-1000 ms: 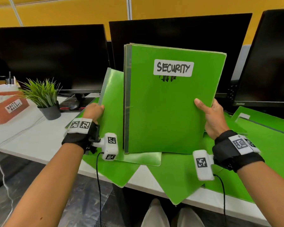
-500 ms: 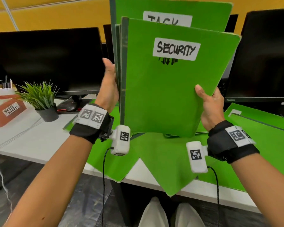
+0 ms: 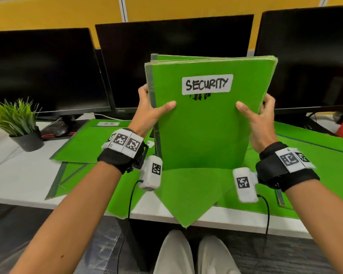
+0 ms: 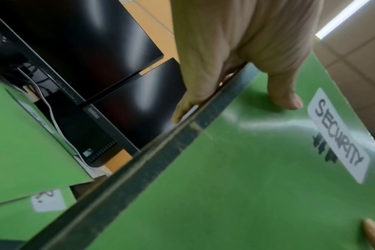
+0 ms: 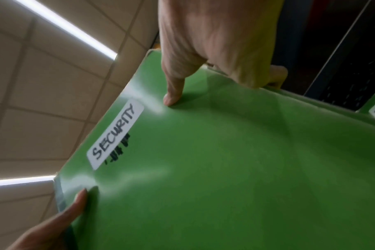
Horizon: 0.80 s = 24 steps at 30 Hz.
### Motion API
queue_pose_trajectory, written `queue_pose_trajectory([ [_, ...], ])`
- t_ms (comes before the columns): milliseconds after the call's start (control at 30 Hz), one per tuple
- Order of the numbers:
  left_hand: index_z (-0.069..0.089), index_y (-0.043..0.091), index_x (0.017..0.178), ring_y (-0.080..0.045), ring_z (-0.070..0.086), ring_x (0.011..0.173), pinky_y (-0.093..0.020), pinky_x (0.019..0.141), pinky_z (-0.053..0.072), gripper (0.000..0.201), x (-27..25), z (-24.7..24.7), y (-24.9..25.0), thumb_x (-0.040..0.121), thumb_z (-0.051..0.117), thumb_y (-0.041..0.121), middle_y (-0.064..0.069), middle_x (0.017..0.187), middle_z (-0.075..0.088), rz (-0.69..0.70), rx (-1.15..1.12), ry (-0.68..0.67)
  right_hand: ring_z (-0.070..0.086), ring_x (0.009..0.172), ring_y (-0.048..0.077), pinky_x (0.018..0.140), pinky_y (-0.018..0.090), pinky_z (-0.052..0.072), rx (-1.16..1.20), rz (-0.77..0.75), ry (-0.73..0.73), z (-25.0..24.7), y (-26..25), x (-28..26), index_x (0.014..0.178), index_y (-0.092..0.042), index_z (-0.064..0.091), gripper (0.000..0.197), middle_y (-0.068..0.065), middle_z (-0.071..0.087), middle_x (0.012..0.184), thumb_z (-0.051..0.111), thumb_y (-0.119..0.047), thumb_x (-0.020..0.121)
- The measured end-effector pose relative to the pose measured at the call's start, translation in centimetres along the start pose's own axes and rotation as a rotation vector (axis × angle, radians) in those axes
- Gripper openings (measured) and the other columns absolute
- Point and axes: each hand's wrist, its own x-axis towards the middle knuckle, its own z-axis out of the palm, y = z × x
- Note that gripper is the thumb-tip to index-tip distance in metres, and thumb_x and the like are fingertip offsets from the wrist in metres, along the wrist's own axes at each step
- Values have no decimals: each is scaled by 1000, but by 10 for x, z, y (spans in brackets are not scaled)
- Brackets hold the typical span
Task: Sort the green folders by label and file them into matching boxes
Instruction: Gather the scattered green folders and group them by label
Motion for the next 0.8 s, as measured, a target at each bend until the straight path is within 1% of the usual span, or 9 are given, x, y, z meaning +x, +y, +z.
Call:
queue_pose_trajectory([
  [67, 24, 20, 128, -6, 46, 118, -25, 104, 36, 88, 1, 4, 4, 62, 75, 48, 7, 126, 44, 37, 11, 10, 39, 133, 18, 111, 36, 35, -52, 52, -18, 0, 0, 2, 143, -8, 26, 102, 10, 37, 147, 78, -43, 63],
  [133, 25, 18, 135, -18, 38, 133, -36, 112, 30, 103, 3, 8, -5, 54, 71, 61, -2, 142, 39, 9, 44, 29, 30, 139, 22, 115, 44, 27, -97, 88, -20, 0, 6, 5, 146, -11, 23, 115, 10, 30, 151, 79, -55, 56],
  [267, 3, 8, 150, -21, 16, 145, -43, 120, 17, 87, 2, 13, -47, 87, 58, 33, -8, 157, 13, -127, 204, 63, 33, 137, 20, 114, 39, 28, -142, 164, -24, -1, 27, 4, 145, -11, 26, 99, 10, 31, 151, 70, -55, 69],
  [367, 17, 2, 146, -23, 29, 140, -42, 117, 25, 69, 14, 16, -60, 91, 54, 23, -11, 152, 28, -145, 276, 87, 33, 138, 21, 114, 39, 28, -212, 204, 10, -1, 38, 12, 144, -8, 27, 76, 11, 32, 150, 62, -36, 83],
  [467, 31, 5, 138, -23, 42, 130, -36, 110, 34, 53, 33, 24, -53, 92, 54, 16, -11, 141, 44, -155, 300, 85, 40, 133, 21, 112, 44, 33, -225, 251, 62, -1, 37, 26, 141, -7, 34, 81, 10, 41, 145, 66, -44, 75],
  [533, 35, 6, 136, -24, 45, 127, -38, 108, 37, 50, 44, 33, -44, 92, 55, 19, -11, 138, 47, -207, 325, 46, 40, 128, 14, 111, 29, 27, -222, 316, 87, -7, 29, 37, 139, -4, 34, 83, 1, 43, 139, 67, -43, 74],
  [600, 39, 7, 133, -27, 48, 125, -43, 107, 39, 49, 51, 47, -38, 91, 57, 24, -12, 135, 51, -305, 345, -10, 39, 122, 12, 99, 18, 26, -261, 377, 138, -21, 24, 46, 137, -1, 34, 66, 1, 43, 134, 64, -26, 84],
  [700, 43, 6, 130, -30, 49, 124, -44, 105, 40, 49, 55, 76, -32, 90, 58, 29, -14, 133, 53, -464, 391, -114, 39, 132, 24, 110, 39, 32, -382, 488, 221, -49, 17, 51, 135, -6, 38, 64, 10, 42, 143, 67, -26, 81],
  [800, 44, 2, 131, -31, 50, 123, -41, 103, 42, 54, 51, 107, -37, 89, 58, 34, -16, 133, 52, -598, 475, -266, 41, 130, 29, 109, 42, 35, -489, 628, 267, -80, 13, 45, 135, -8, 39, 63, 12, 44, 141, 67, -26, 82],
])
